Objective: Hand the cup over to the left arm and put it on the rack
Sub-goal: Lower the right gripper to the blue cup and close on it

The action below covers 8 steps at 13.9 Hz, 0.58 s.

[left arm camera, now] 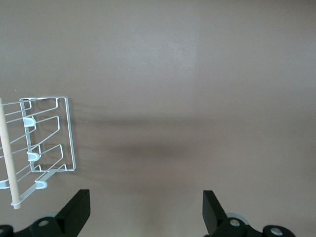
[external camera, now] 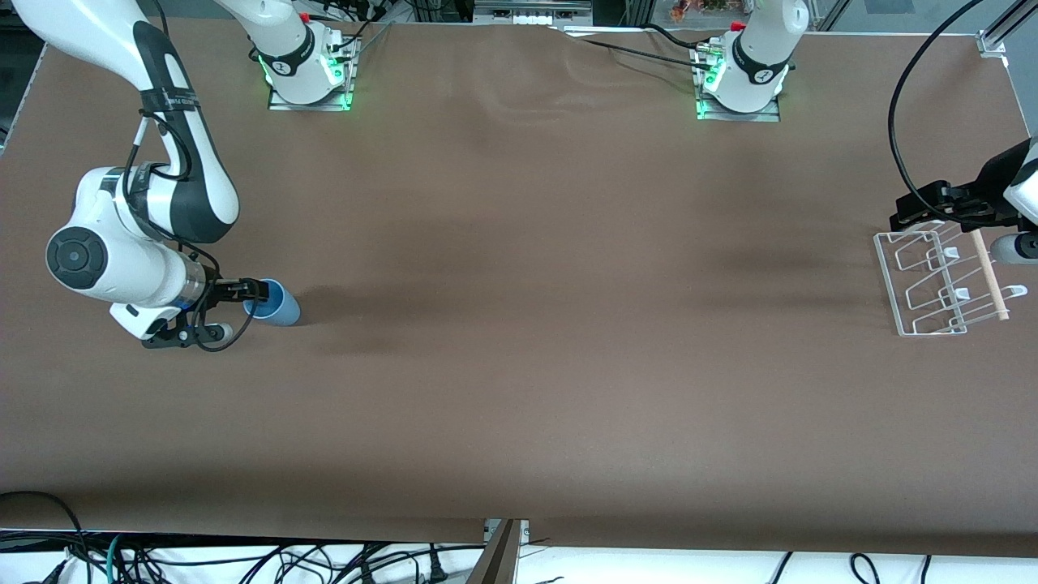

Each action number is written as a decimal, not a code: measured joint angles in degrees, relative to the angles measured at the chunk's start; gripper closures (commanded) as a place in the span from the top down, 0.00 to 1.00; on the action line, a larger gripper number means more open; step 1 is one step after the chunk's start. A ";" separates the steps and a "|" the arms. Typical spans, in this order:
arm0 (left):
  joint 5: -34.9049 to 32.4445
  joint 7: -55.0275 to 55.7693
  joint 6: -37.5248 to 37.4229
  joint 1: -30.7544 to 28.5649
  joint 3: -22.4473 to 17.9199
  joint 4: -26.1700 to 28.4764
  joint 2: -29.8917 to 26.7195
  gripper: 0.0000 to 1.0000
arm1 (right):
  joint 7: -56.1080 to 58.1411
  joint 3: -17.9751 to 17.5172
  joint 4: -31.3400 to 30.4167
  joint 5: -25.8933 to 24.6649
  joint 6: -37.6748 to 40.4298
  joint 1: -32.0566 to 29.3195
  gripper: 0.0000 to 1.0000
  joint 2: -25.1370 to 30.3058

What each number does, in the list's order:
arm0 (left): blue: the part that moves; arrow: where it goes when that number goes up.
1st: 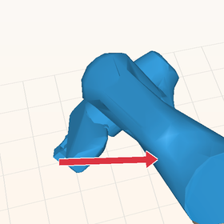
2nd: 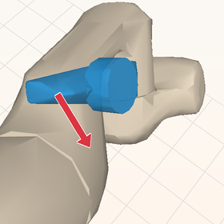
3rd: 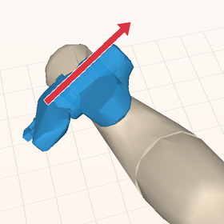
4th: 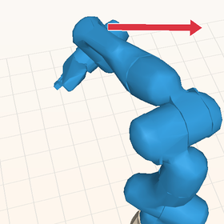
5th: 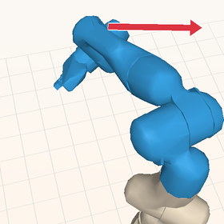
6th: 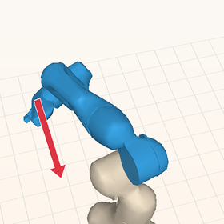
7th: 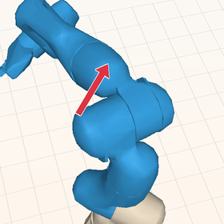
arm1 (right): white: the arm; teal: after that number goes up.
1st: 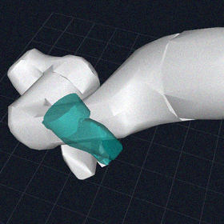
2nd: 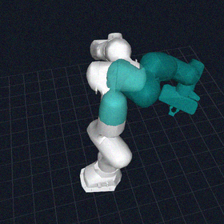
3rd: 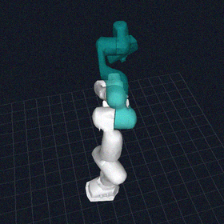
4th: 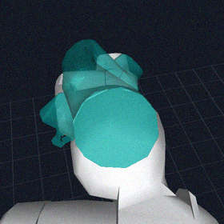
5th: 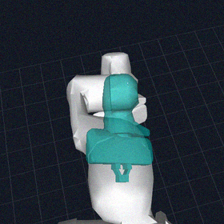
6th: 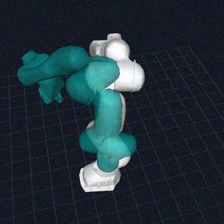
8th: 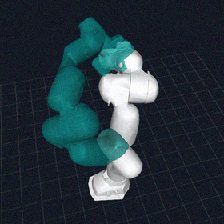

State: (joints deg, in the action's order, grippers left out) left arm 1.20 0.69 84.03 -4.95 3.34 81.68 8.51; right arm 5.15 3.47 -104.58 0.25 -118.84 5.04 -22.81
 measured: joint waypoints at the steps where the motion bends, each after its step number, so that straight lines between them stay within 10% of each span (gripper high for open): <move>1: 0.00 0.00 0.00 0.00 0.01 -0.06 0.00 1.00 | 0.12 0.03 -0.60 0.00 -0.75 -0.19 1.00 0.01; 8: 0.00 0.16 -0.05 0.46 0.05 1.11 -1.40 1.00 | 0.39 0.03 -6.60 0.00 -7.90 -0.32 0.94 -0.03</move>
State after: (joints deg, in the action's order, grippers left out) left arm 1.20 0.85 83.98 -4.50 3.39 82.80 7.12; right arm 5.54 3.50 -111.18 0.25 -126.74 4.72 -22.84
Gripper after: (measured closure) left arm 0.000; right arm 0.018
